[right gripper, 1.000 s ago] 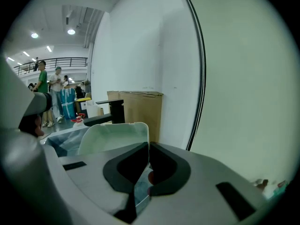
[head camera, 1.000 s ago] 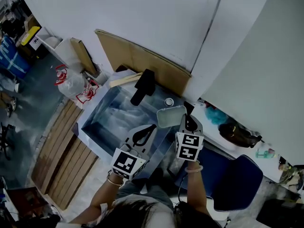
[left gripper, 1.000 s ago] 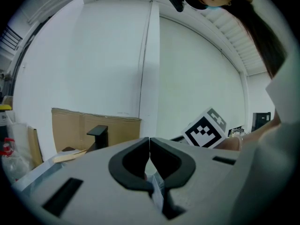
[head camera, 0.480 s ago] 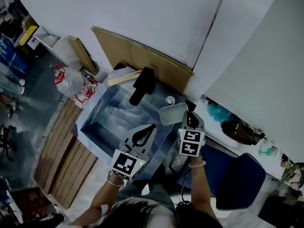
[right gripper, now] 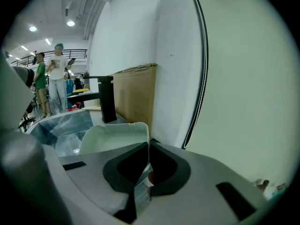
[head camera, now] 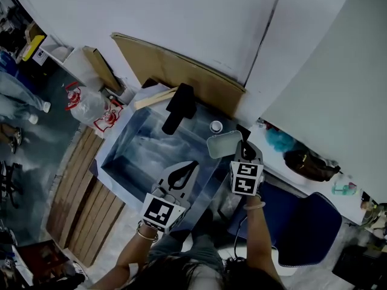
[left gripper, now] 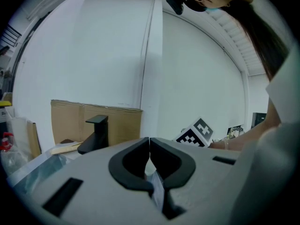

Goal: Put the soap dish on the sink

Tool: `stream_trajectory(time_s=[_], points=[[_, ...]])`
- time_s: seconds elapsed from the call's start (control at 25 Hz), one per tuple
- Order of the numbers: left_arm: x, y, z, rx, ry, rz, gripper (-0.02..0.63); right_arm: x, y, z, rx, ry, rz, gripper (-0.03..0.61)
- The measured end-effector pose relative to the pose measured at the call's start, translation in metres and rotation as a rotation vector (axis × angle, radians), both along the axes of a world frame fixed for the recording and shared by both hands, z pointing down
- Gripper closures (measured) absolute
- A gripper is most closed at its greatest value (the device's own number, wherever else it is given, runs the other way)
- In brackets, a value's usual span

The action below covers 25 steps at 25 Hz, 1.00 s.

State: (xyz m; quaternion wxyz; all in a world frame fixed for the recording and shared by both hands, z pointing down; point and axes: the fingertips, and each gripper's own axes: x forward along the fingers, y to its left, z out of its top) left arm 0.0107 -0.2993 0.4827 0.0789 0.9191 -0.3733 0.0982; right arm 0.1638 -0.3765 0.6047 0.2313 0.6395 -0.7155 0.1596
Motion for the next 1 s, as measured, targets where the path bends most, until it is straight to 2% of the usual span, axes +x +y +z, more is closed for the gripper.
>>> stream_trajectory(time_s=[1.0], points=[[-0.010,0.014,0.019,-0.033,-0.013,-0.014,0.604,0.014,-0.004,0.030,-0.042,-0.048,0.063,0.546]])
